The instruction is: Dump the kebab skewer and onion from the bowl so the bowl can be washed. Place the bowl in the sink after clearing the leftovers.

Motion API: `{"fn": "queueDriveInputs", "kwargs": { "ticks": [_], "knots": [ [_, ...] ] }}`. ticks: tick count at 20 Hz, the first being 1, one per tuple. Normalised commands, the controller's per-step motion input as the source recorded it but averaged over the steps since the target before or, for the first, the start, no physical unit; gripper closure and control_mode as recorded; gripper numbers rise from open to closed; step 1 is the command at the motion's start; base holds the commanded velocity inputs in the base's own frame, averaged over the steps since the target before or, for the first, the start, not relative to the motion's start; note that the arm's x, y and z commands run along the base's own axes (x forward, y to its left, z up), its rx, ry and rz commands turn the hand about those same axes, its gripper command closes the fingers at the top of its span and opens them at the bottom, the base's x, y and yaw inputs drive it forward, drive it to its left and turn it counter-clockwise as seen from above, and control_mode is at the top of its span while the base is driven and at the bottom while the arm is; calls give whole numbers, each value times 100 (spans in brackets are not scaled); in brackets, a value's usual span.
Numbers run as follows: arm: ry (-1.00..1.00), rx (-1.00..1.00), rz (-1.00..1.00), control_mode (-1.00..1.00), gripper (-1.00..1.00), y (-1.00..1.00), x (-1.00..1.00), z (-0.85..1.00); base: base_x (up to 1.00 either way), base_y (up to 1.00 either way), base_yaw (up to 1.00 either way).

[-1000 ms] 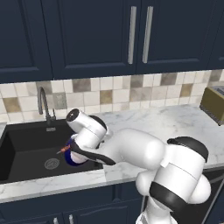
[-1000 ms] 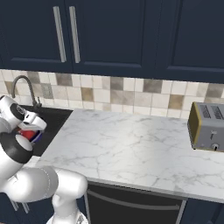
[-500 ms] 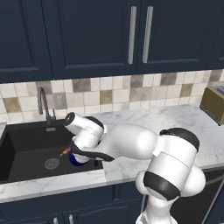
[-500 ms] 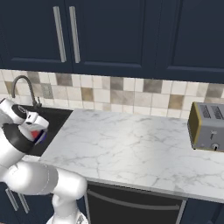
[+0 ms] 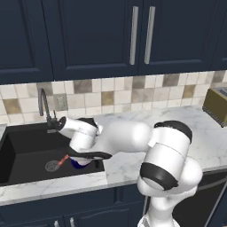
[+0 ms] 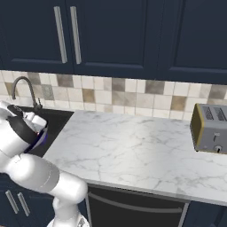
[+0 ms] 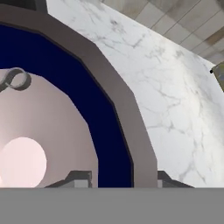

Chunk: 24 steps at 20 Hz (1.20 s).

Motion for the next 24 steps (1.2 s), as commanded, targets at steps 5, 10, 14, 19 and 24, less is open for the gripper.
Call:
{"fn": "queueDriveInputs", "kwargs": {
  "ticks": [5, 10, 14, 19, 24],
  "knots": [
    [1, -2, 0, -100, 100, 6, 20, -3, 0, 0, 0],
    [0, 0, 0, -100, 100, 6, 14, 0, 0, 0, 0],
    [0, 0, 0, -100, 100, 2, 0, 0, 0, 0, 0],
    [0, -7, 0, -100, 100, 14, 0, -19, 0, 0, 0],
    [0, -12, 0, -100, 100, 17, 4, -25, 0, 0, 0]
  ]
}}
